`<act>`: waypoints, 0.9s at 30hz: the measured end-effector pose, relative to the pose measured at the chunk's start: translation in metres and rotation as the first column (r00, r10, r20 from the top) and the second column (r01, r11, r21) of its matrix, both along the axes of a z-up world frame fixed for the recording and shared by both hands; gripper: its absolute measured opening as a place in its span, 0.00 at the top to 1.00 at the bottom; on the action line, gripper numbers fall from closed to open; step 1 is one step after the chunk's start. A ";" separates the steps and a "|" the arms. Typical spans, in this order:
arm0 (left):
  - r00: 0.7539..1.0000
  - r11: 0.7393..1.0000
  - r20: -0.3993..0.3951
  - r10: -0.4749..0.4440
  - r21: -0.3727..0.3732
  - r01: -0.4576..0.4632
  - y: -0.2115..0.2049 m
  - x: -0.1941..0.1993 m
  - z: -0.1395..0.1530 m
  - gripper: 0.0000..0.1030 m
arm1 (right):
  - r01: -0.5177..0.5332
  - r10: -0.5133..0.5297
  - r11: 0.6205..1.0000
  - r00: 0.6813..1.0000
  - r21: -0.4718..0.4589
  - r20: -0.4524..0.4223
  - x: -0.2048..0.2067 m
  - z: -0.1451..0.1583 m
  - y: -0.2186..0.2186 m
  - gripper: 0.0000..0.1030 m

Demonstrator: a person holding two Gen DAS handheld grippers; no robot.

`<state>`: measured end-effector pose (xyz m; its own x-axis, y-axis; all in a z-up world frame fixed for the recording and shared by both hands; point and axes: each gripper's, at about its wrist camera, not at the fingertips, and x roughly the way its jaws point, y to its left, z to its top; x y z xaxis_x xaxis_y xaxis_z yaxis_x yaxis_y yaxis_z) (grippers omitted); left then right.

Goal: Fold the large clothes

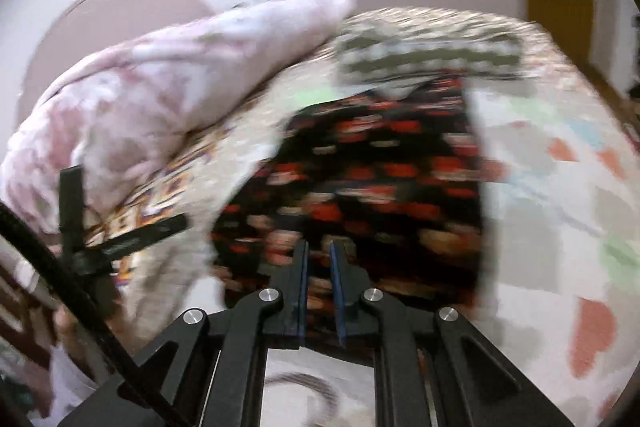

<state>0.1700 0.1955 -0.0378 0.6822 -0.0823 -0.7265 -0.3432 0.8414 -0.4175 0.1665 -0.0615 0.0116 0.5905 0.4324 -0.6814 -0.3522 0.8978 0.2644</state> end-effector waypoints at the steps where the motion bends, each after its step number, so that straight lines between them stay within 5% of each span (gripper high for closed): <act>1: 1.000 1.000 -0.002 0.003 0.004 -0.003 0.000 0.000 0.000 0.47 | -0.028 0.028 1.000 0.999 -0.013 -0.017 0.008 -0.009 0.017 0.88; 4: 1.000 1.000 -0.005 0.015 0.004 -0.015 0.004 -0.003 -0.001 0.47 | -0.077 0.074 0.997 0.984 -0.011 -0.161 0.036 -0.058 0.053 0.87; 6: 1.000 1.000 -0.004 0.022 -0.006 -0.022 0.009 -0.005 -0.002 0.47 | -0.051 0.054 0.998 0.984 0.026 -0.168 0.035 -0.072 0.052 0.87; 9: 1.000 0.999 -0.003 0.031 -0.019 -0.031 0.014 -0.007 -0.003 0.47 | -0.077 0.085 0.996 0.976 0.048 -0.202 0.035 -0.054 0.041 0.88; 16: 0.999 0.999 -0.012 0.033 -0.022 -0.033 0.014 -0.004 -0.008 0.46 | 0.009 -0.006 0.997 0.999 0.075 -0.043 0.068 0.002 0.026 0.88; 19: 1.000 0.999 -0.002 0.031 -0.026 -0.031 0.015 -0.005 -0.008 0.45 | 0.072 -0.073 0.997 0.996 -0.014 -0.043 0.112 -0.009 0.052 0.88; 22: 1.000 0.999 -0.001 0.027 -0.024 -0.027 0.014 -0.004 -0.008 0.44 | 0.064 -0.055 0.997 0.980 0.042 -0.189 0.143 -0.046 0.063 0.86; 27: 1.000 1.000 -0.003 0.013 -0.017 -0.013 0.010 -0.001 -0.009 0.44 | 0.019 -0.008 0.999 0.979 0.051 -0.206 0.149 -0.041 0.063 0.84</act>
